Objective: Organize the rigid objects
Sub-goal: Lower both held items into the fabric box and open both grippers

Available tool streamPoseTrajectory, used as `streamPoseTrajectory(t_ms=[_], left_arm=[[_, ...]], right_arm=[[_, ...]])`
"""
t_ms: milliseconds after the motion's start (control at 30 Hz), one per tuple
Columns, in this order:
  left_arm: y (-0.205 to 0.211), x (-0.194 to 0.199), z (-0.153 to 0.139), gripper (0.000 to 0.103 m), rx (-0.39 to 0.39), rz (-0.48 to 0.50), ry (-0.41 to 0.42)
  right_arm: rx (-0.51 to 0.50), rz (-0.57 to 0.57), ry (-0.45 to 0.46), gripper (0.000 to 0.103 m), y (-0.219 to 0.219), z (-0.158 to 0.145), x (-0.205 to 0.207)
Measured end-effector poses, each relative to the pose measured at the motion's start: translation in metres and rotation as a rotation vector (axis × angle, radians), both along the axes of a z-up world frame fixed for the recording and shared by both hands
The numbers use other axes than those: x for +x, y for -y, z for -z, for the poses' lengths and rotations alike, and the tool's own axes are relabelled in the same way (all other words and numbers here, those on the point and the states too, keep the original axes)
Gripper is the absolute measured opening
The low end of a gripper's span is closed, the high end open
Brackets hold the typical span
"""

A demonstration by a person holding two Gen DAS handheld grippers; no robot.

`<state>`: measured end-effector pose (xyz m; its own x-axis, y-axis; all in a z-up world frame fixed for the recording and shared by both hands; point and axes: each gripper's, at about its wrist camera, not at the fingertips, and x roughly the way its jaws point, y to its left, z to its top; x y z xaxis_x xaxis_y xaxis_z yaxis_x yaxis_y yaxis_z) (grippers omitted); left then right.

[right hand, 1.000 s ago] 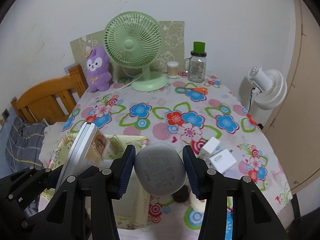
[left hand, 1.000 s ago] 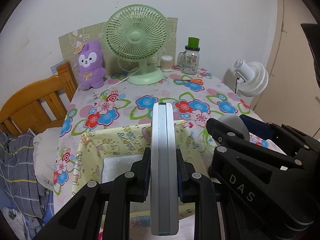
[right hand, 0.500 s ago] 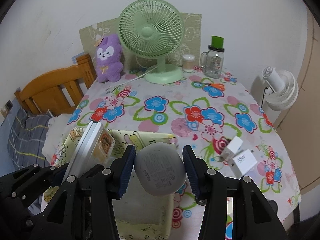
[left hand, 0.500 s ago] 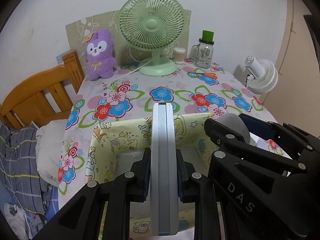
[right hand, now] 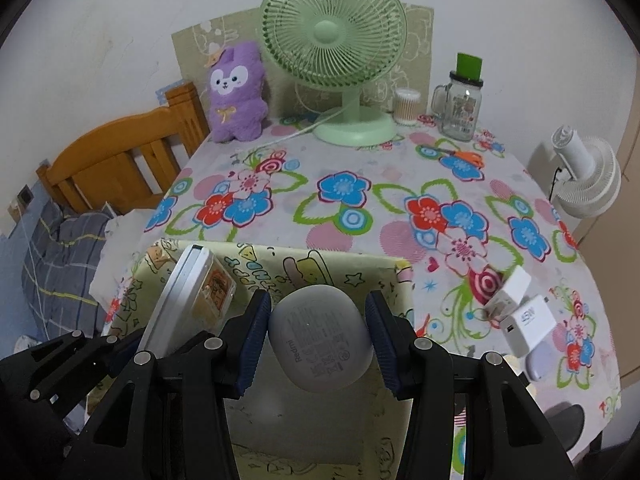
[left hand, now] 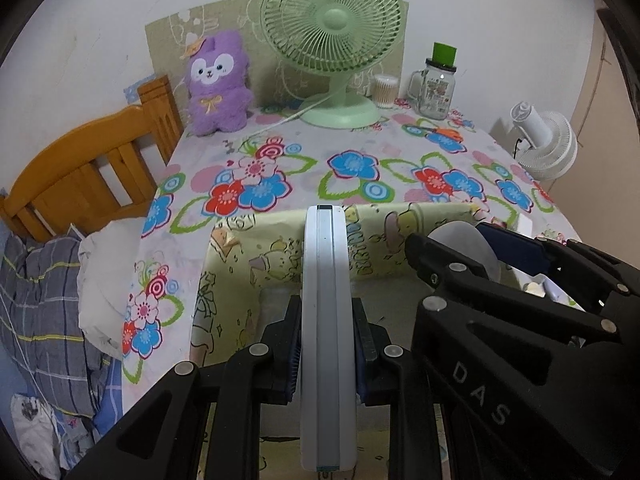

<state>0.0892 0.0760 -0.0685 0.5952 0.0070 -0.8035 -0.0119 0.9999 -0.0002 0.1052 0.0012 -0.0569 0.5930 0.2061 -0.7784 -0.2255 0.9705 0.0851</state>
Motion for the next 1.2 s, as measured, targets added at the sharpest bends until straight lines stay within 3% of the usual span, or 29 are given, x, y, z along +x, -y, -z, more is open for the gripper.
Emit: streamPoseTrajectory(t_ms=[333, 433, 533, 600, 667, 767, 967, 1200], left_arm=[[-0.009, 0.008, 0.009, 0.022, 0.029, -0.038, -0.007], [-0.009, 0.009, 0.007, 0.035, 0.04, -0.047, 0.003], [-0.009, 0.009, 0.008, 0.04, 0.024, -0.035, -0.009], [-0.007, 0.009, 0.007, 0.045, 0.015, -0.03, -0.011], [-0.005, 0.008, 0.004, 0.059, 0.003, -0.028, -0.007], [-0.003, 0.005, -0.001, 0.069, -0.006, -0.029, 0.009], [0.004, -0.001, -0.013, 0.083, 0.006, -0.032, 0.043], [0.014, -0.009, -0.024, 0.089, 0.014, -0.03, 0.071]], right_arm=[[-0.044, 0.032, -0.001, 0.053, 0.003, 0.011, 0.013], [-0.044, 0.032, 0.001, 0.053, 0.003, 0.011, 0.014], [-0.046, 0.014, 0.011, 0.055, 0.001, 0.008, 0.013], [-0.052, 0.001, 0.013, 0.067, 0.0, 0.006, 0.012], [-0.037, -0.02, 0.019, 0.077, 0.0, 0.003, 0.009], [-0.062, -0.008, 0.051, 0.085, 0.001, -0.003, 0.003], [-0.055, -0.002, 0.06, 0.086, 0.01, -0.015, -0.004], [-0.05, 0.005, 0.07, 0.086, 0.021, -0.027, -0.012]])
